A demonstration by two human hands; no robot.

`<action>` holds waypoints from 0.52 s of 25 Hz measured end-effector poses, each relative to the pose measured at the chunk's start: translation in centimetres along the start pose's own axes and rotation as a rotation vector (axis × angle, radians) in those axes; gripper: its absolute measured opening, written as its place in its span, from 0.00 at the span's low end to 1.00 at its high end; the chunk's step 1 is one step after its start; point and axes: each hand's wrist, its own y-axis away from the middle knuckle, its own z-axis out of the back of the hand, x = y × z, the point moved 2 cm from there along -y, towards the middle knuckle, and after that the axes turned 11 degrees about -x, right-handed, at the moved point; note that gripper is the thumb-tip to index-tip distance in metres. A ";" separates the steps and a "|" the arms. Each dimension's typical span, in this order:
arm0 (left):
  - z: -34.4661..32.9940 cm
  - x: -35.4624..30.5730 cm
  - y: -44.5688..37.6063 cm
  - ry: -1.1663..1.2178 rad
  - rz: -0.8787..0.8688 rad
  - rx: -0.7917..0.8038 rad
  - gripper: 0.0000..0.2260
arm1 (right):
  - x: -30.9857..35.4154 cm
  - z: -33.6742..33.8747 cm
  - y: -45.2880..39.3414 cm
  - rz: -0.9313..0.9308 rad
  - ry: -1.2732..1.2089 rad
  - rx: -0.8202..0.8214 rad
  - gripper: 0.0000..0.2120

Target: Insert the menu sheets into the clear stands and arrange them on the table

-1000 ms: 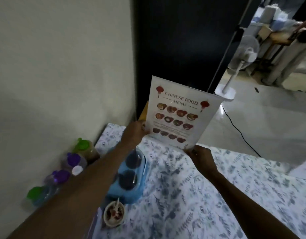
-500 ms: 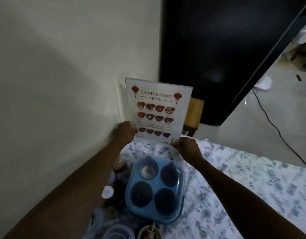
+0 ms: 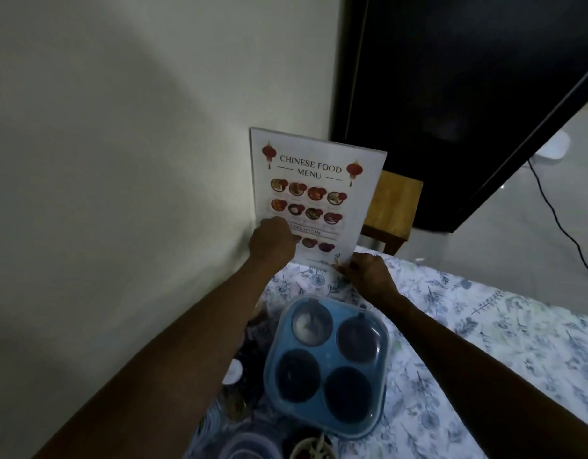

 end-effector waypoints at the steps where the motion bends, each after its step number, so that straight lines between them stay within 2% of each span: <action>1: -0.1 -0.2 0.2 -0.002 -0.006 0.011 0.12 | 0.2 -0.1 0.0 0.015 0.009 0.004 0.17; 6: -0.2 0.0 1.1 -0.049 -0.007 0.047 0.13 | 0.6 -0.4 0.0 -0.031 0.026 -0.005 0.17; 13: 1.6 -0.3 2.1 -0.085 -0.049 0.002 0.14 | 1.4 0.6 0.9 -0.031 0.031 0.013 0.21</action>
